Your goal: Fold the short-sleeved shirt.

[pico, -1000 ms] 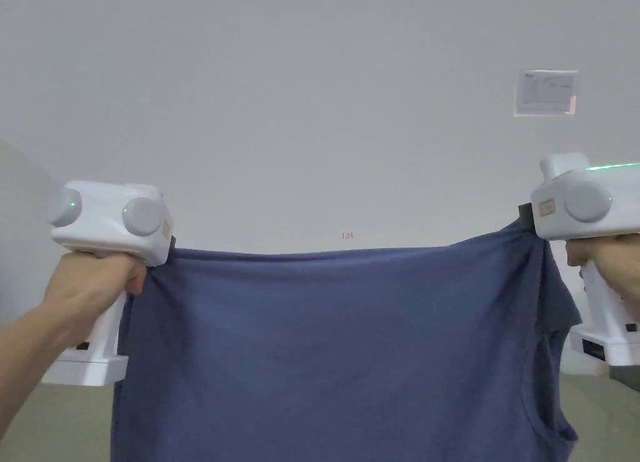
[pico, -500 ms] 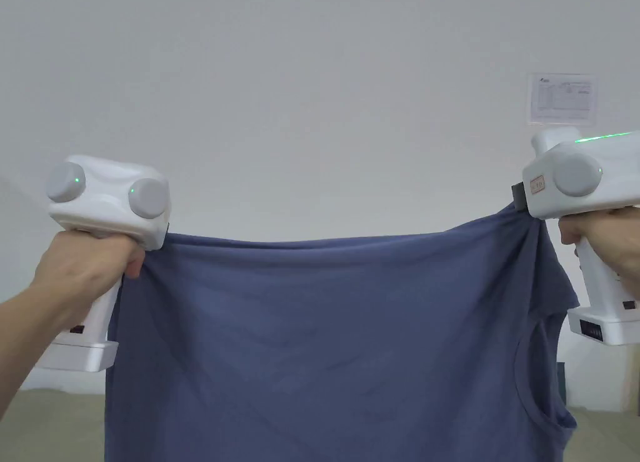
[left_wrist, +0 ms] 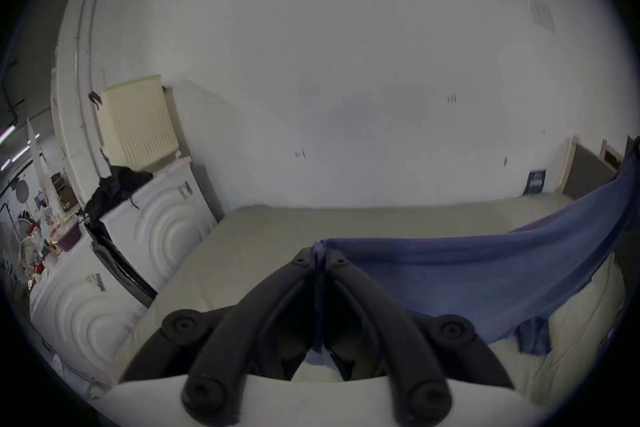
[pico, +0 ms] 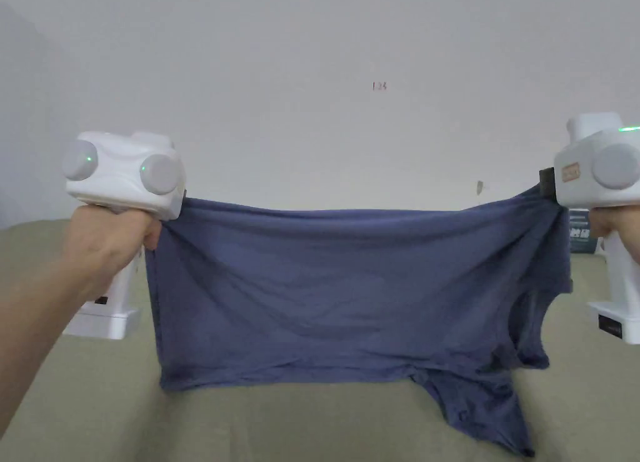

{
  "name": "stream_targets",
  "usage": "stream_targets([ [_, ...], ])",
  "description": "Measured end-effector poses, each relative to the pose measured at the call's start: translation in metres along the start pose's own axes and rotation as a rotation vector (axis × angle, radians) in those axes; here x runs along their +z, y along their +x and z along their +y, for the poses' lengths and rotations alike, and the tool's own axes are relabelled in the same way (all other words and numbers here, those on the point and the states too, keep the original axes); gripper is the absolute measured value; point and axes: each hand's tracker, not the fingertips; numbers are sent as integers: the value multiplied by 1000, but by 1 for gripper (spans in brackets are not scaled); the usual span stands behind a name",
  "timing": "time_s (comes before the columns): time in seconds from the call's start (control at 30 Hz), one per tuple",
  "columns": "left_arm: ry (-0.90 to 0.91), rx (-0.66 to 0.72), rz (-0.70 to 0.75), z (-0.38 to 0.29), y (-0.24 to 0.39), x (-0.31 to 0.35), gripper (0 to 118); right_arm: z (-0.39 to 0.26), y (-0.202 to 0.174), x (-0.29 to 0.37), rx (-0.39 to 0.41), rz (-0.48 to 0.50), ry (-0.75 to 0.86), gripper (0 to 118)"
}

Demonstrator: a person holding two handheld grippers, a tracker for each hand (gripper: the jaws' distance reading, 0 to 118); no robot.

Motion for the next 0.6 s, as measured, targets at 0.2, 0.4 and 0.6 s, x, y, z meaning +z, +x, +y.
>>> stream_targets([
  [0.2, -65, -22, -26, -94, 5, -29, 3, -114, -9, -11, 24, 55, -106, 2],
  [0.4, -97, -39, -66, -144, -7, 11, 3, -169, -1, 42, 1, 101, -140, 2],
  [0.6, -110, -41, -106, -189, -31, 92, 3, -204, 14, 127, -11, 149, -148, 2],
])
